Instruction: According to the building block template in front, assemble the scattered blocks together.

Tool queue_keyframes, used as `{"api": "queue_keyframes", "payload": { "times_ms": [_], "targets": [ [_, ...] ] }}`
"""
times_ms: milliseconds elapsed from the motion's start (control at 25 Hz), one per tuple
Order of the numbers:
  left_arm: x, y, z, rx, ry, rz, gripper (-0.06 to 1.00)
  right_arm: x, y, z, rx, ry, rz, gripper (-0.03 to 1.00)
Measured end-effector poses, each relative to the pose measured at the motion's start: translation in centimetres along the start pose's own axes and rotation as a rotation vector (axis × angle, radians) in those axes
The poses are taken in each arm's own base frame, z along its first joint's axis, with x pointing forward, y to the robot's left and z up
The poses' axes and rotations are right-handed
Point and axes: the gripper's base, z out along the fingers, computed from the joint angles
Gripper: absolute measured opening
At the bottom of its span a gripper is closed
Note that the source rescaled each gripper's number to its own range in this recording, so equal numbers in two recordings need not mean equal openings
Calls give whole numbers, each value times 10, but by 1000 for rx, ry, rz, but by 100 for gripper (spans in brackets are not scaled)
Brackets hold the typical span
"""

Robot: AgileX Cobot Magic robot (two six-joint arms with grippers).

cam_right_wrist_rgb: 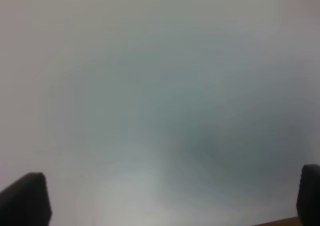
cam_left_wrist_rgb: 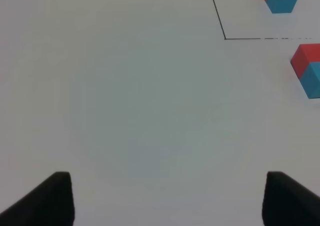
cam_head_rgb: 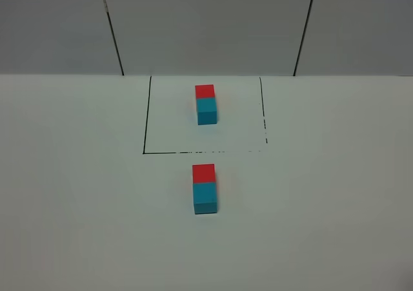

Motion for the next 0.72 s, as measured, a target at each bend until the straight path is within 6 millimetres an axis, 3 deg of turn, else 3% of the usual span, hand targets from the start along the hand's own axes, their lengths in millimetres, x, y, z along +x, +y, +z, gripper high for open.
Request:
{"api": "queue_keyframes", "payload": {
  "times_ms": [520,720],
  "targets": [
    [0,0,0,0,0,0,67,71,-2,-24,-112,-322,-138,97],
    [0,0,0,0,0,0,67,87,-5,-27,-124,-398,-154,96]
  ]
}}
